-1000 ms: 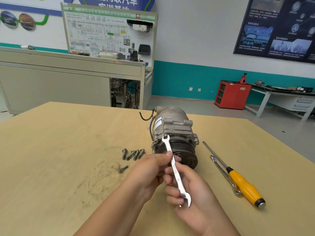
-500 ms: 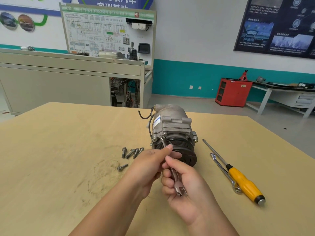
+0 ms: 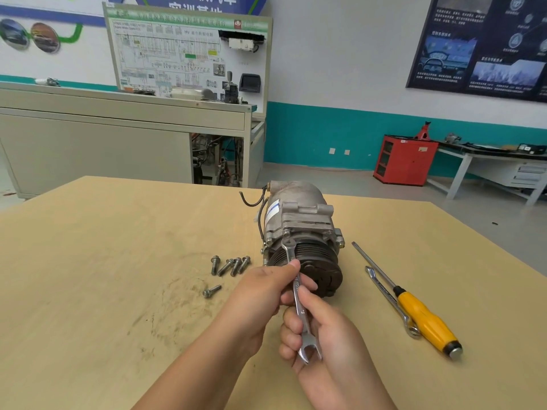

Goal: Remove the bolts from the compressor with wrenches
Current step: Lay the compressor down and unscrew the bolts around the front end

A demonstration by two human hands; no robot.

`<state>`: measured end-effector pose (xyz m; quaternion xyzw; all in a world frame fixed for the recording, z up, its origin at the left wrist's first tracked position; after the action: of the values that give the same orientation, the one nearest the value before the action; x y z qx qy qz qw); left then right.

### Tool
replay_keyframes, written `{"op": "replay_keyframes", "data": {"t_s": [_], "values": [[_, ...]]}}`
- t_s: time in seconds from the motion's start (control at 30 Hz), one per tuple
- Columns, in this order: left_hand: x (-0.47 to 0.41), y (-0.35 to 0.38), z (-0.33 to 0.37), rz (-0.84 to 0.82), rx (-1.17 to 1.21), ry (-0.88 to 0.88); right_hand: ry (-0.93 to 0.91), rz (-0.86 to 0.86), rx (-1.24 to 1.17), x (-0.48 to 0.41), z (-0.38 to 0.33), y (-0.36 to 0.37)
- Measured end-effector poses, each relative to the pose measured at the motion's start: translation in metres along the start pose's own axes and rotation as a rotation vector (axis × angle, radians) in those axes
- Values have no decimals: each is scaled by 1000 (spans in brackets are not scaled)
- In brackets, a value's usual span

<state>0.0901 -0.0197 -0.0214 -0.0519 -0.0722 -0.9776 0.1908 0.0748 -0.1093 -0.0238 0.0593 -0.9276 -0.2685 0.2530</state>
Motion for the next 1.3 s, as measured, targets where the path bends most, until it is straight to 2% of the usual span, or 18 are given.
{"op": "replay_keyframes", "data": {"t_s": [0.17,0.47,0.93,1.17,1.3], "values": [[-1,2,1,27,-33,35,-59,42,8,-2,1,-2],[-4,-1,2,64,-76,52,-90,19,5,-2,1,3],[-3,-10,11,62,-122,76,-105,-63,77,4,0,13],[-5,-10,13,134,-187,137,-116,-68,103,4,-2,13],[-6,-13,17,120,-173,117,-98,-106,83,5,-3,20]]}}
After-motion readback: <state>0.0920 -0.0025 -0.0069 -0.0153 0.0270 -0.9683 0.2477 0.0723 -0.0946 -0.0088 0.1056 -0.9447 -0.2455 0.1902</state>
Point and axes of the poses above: each hand's wrist, its own x-axis away from the middle knuckle, its own y-axis out of the palm, z = x × y, the point moved 3 cm from there along -x, towards the middle knuckle, and after that the axes turned 15 degrees about z, right-handed, at the moved point
